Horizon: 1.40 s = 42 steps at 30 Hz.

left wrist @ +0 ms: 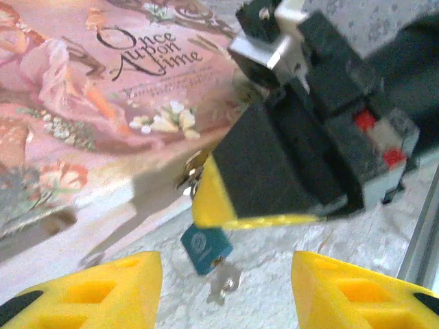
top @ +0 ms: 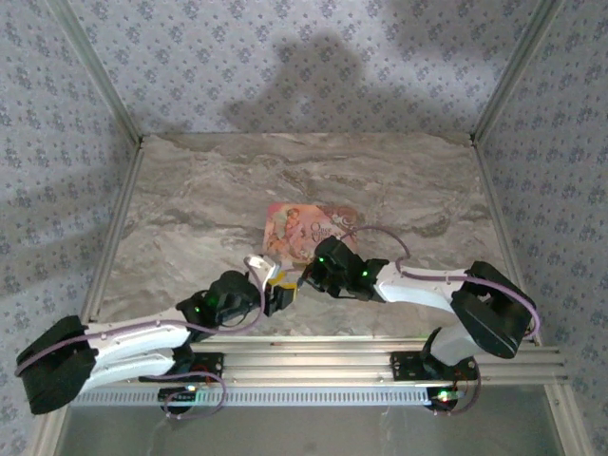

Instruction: Unlock the padlock with the key

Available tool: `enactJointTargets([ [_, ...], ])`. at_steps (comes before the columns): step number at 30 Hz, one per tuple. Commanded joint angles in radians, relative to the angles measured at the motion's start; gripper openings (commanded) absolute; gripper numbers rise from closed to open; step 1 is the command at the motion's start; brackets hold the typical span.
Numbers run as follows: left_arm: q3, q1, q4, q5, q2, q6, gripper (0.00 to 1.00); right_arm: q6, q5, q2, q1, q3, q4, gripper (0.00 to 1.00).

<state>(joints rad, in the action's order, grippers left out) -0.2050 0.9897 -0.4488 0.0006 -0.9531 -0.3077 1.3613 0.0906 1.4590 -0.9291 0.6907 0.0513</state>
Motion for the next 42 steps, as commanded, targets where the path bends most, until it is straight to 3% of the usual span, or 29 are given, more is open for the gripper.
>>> enactJointTargets([
  [1, 0.031, -0.001, 0.040, 0.053, 0.030, 0.194, 0.52, 0.018, 0.074, -0.015, 0.008, -0.015, -0.002, 0.00],
  [12, -0.048, 0.033, 0.051, -0.033, -0.105, 0.468, 0.51, 0.037, 0.107, -0.015, 0.029, -0.028, 0.020, 0.00],
  [23, -0.104, 0.075, -0.150, -0.166, -0.330, 0.513, 0.51, 0.039, 0.120, -0.025, 0.039, -0.040, 0.021, 0.00],
  [34, -0.150, 0.075, -0.157, -0.155, -0.401, 0.531, 0.46, 0.041, 0.120, -0.025, 0.042, -0.036, 0.020, 0.00],
  [38, -0.172, 0.075, -0.149, -0.157, -0.437, 0.530, 0.37, 0.040, 0.120, -0.025, 0.041, -0.035, 0.020, 0.00],
  [42, -0.182, 0.075, -0.120, -0.165, -0.438, 0.523, 0.15, 0.039, 0.118, -0.026, 0.044, -0.031, 0.019, 0.00],
])
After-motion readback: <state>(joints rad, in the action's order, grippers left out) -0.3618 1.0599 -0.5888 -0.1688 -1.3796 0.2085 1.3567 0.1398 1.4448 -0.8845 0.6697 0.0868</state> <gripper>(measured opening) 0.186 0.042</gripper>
